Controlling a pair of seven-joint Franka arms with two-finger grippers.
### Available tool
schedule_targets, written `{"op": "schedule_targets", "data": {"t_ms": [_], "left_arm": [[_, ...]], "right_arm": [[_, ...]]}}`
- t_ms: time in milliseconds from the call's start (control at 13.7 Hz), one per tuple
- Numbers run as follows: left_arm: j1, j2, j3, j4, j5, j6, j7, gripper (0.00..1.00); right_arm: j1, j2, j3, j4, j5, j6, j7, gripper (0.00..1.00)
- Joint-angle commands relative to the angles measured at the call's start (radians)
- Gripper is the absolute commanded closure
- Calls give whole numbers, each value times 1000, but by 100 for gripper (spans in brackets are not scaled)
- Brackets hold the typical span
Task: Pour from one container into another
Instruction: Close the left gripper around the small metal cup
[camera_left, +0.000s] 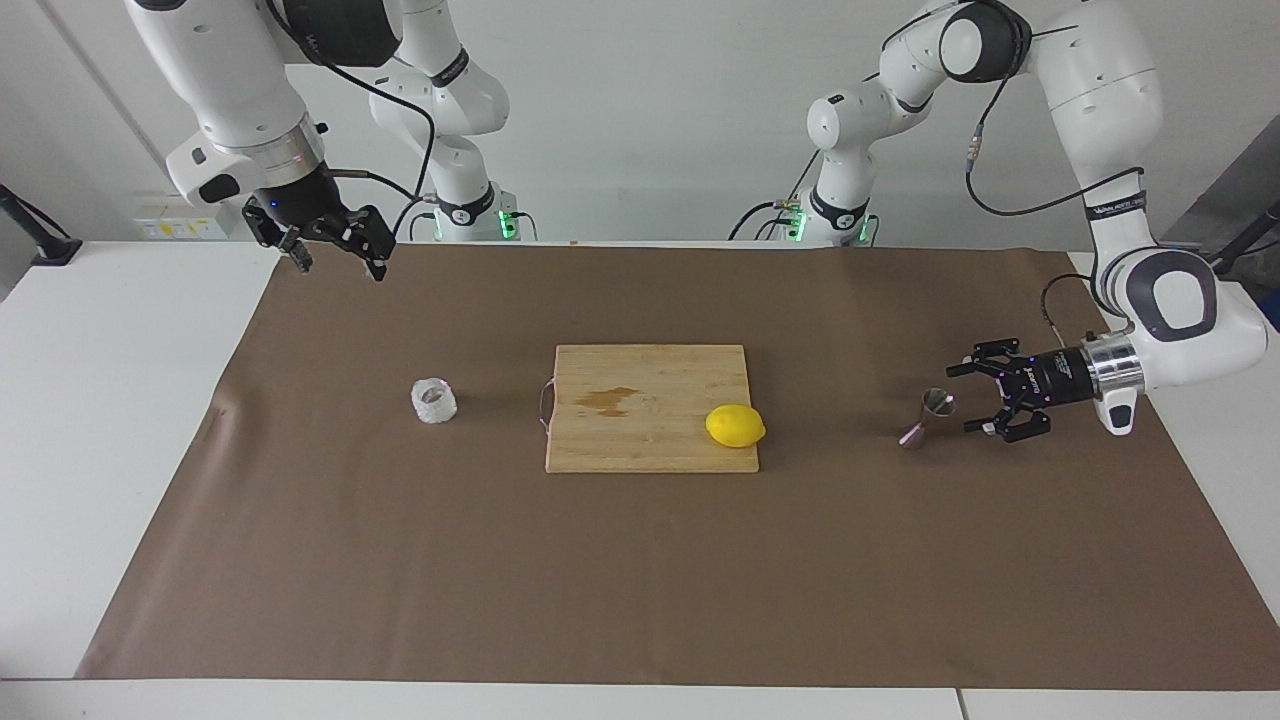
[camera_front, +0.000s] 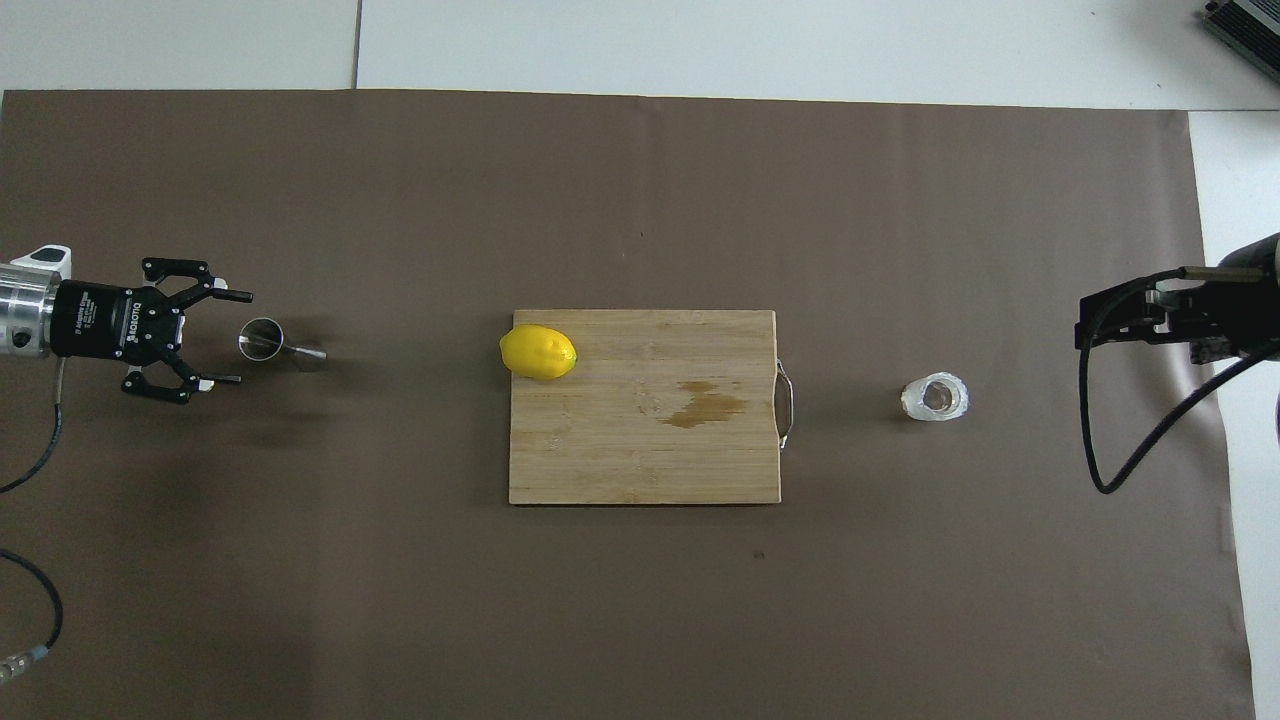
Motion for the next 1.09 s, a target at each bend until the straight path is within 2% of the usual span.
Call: {"op": "schedule_targets", "data": {"t_ms": [0, 1019], "left_arm": [[-14, 9, 2, -7, -16, 26, 4, 0], [-12, -2, -1, -65, -59, 12, 62, 0]], "right_arm": [[-17, 2, 5, 13, 29, -20, -27, 0], [-17, 2, 5, 13, 29, -18, -27, 0]]}}
